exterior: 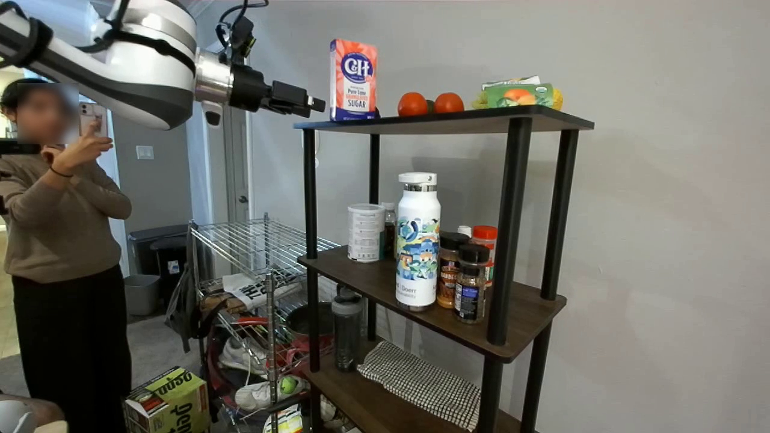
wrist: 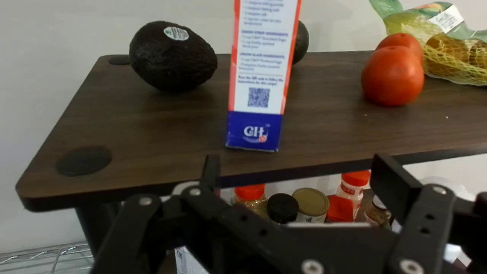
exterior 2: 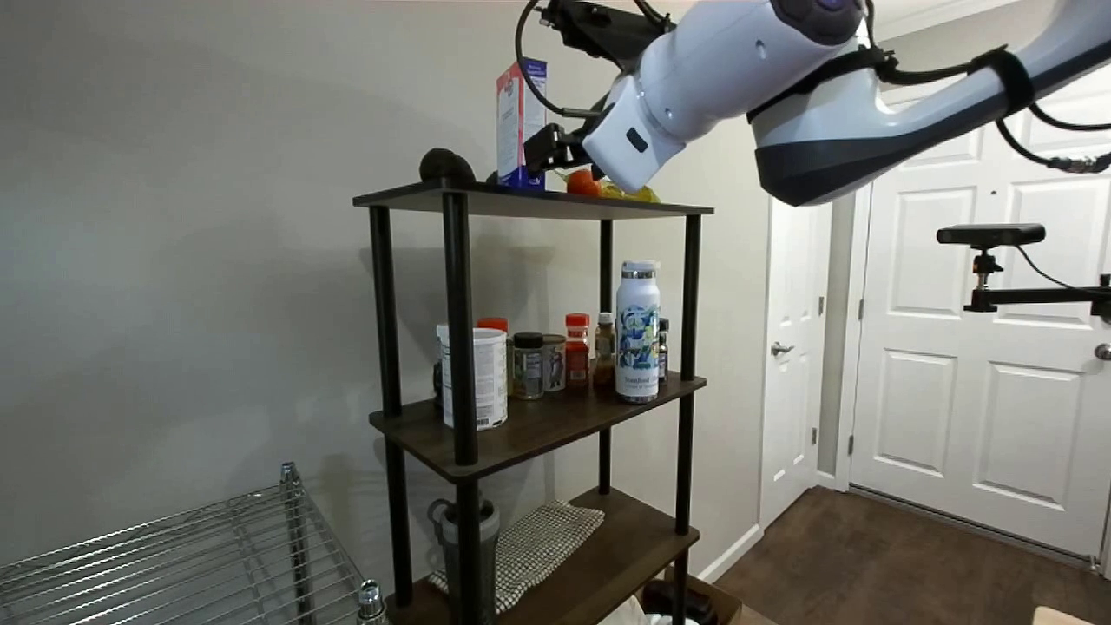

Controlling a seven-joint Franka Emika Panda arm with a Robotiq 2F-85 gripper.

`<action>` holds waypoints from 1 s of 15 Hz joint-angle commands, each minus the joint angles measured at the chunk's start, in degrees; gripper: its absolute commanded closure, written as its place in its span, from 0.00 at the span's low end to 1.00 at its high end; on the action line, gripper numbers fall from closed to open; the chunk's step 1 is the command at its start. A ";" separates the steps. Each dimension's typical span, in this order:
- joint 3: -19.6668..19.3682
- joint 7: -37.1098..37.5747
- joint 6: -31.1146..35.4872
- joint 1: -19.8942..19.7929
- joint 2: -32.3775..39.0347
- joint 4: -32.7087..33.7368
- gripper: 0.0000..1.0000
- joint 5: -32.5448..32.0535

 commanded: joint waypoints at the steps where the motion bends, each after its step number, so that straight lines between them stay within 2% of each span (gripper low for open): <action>1: 0.81 3.49 -1.33 1.17 -4.53 -5.78 0.00 -2.15; 7: 0.30 6.82 -0.64 2.75 -6.35 -12.58 0.00 -2.16; 14: -0.84 13.26 0.01 2.69 -5.06 -17.14 0.00 -5.43; 15: -0.63 10.48 -0.53 2.81 -4.39 -15.80 0.00 -3.68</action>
